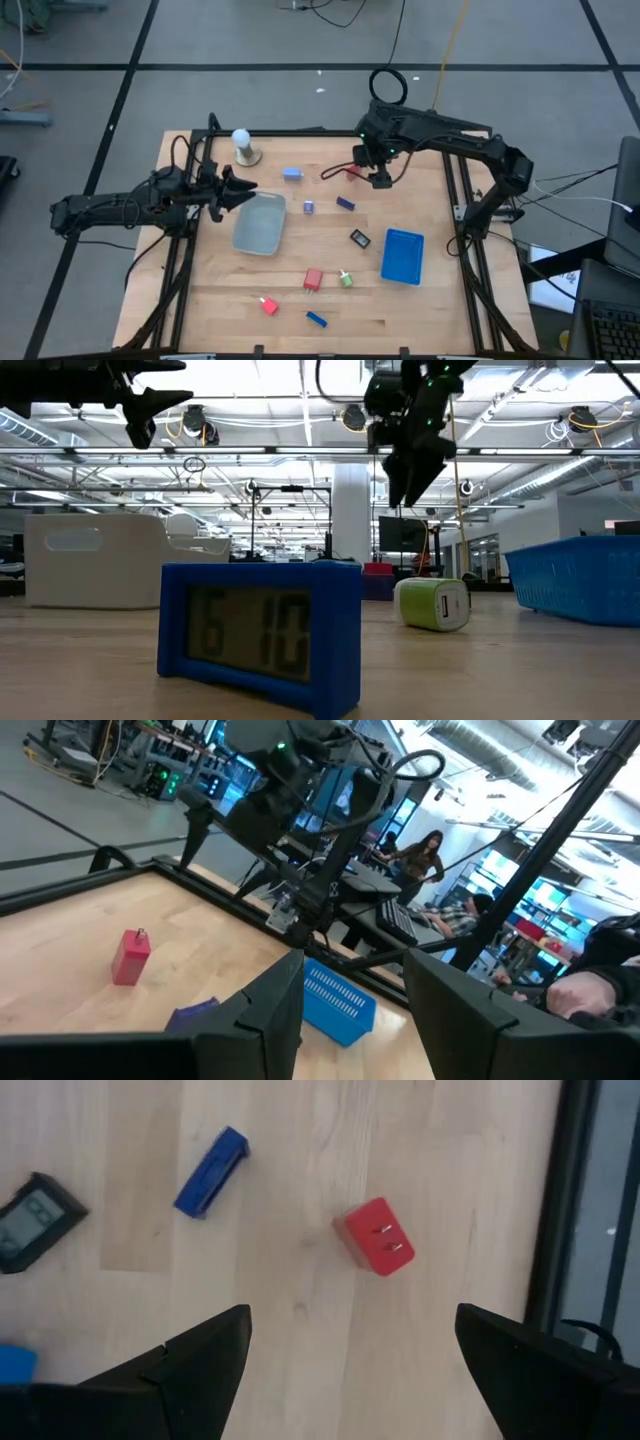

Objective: Pick & Place Office items
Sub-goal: Put the top red charger adapter into the gray bin

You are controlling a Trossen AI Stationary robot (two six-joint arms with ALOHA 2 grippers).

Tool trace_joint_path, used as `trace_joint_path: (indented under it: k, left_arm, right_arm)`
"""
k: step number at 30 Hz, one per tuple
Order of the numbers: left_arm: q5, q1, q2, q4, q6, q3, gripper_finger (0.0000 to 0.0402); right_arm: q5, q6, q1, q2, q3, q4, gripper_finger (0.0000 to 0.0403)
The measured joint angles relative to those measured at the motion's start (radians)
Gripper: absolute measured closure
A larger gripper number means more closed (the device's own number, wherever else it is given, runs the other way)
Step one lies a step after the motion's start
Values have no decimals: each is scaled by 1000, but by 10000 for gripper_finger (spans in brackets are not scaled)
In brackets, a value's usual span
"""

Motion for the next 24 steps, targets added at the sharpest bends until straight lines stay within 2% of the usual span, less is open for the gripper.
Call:
trace_joint_path:
  k: [6,12,14,24]
  left_arm:
    - [0,0,0,-20,0,0,227]
    - [0,0,0,-32,1,0,227]
    - [0,0,0,-39,1,0,227]
    - [0,0,0,-45,-1,0,227]
  right_arm:
    - [7,-19,1,67,50,-26,57]
    - [129,-45,0,162,204,-74,57]
    - [132,-41,-4,182,248,-75,57]
    - [126,187,-71,230,299,-73,57]
